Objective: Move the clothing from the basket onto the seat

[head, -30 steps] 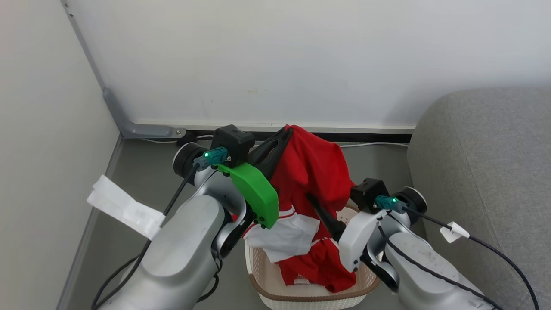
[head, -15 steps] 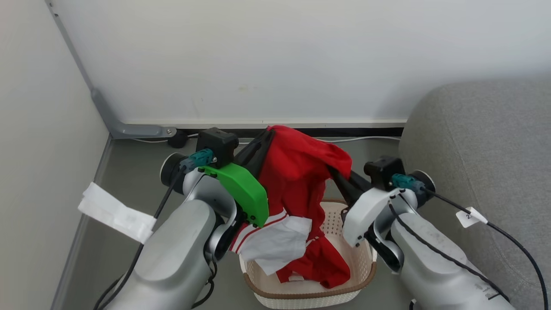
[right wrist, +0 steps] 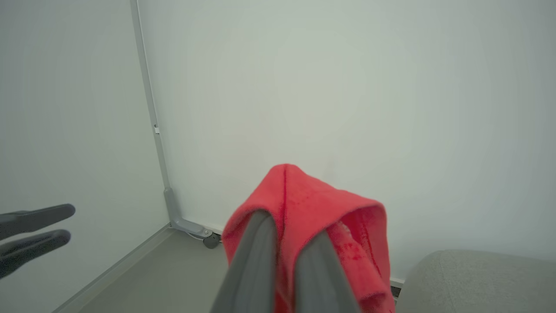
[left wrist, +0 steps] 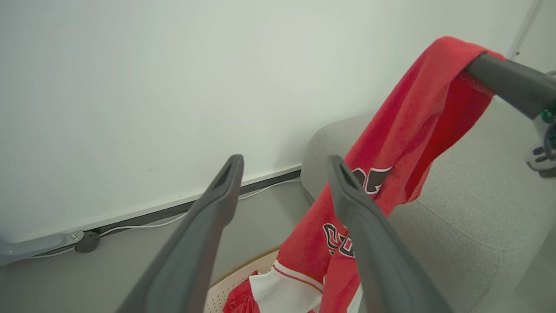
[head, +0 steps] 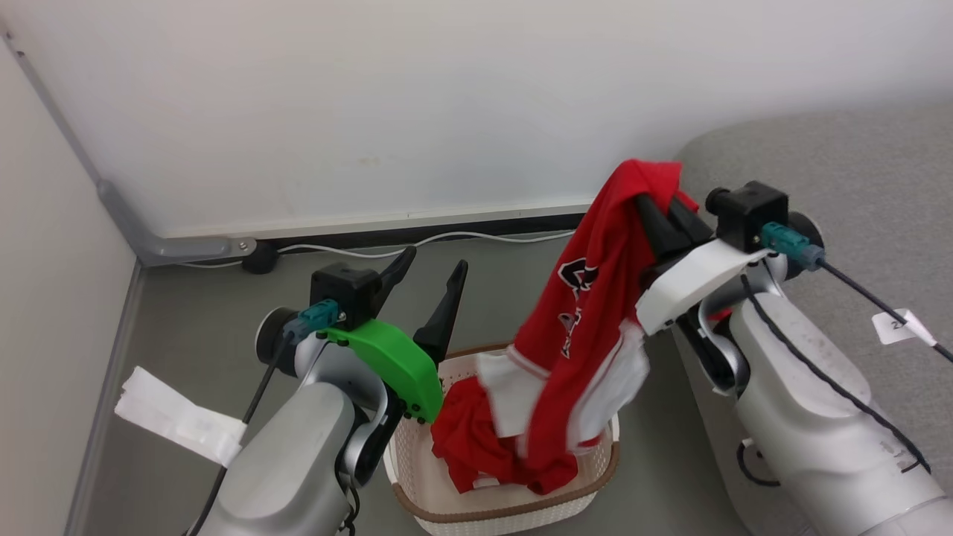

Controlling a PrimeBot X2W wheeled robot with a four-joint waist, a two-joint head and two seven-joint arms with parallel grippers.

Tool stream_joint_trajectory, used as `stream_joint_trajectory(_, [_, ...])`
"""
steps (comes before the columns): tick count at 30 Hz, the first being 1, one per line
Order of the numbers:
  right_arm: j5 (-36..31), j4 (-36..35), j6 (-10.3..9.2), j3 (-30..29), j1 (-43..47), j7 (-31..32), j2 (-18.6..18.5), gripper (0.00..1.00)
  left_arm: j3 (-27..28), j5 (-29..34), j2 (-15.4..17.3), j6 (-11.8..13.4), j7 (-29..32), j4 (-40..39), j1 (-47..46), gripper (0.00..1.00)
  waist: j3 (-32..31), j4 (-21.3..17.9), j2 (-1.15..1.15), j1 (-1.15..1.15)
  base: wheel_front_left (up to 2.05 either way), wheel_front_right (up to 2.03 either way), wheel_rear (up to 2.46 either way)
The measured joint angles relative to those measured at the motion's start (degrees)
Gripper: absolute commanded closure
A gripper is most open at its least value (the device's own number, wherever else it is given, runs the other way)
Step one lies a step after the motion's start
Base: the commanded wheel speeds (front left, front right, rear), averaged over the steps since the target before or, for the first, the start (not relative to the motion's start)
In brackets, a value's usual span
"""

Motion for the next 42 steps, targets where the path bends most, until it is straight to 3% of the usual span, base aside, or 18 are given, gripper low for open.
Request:
stream_joint_trajectory(17, [-1.71, -13.47, -3.44, -6.5, 0.86, -0.16, -8.73, 1.0, -4.3, -0.08, -0.04, -2.2, -3.25, -3.25, 6.5, 0.0, -1.03, -8.29, 0.0, 0.0, 0.0, 0.0, 0.0])
stream_joint_trajectory(32, [-2.03, -21.86, -2.8, -7.34, 4.17, 2.3, -14.1, 1.0, -6.91, 0.04, -0.23, -2.61, -4.21, -6.03, 8.51, 0.0, 0.17, -17.65, 0.0, 0.0, 0.0, 0.0, 0.0])
stream_joint_trajectory(42, [-0.19, -25.88, -3.04, -11.4, 5.97, 4.27, -16.63, 1.0, -8.65, 1.16, -0.41, -2.6, -4.11, -7.38, 8.54, 0.0, 3.59, -20.2, 0.0, 0.0, 0.0, 0.0, 0.0])
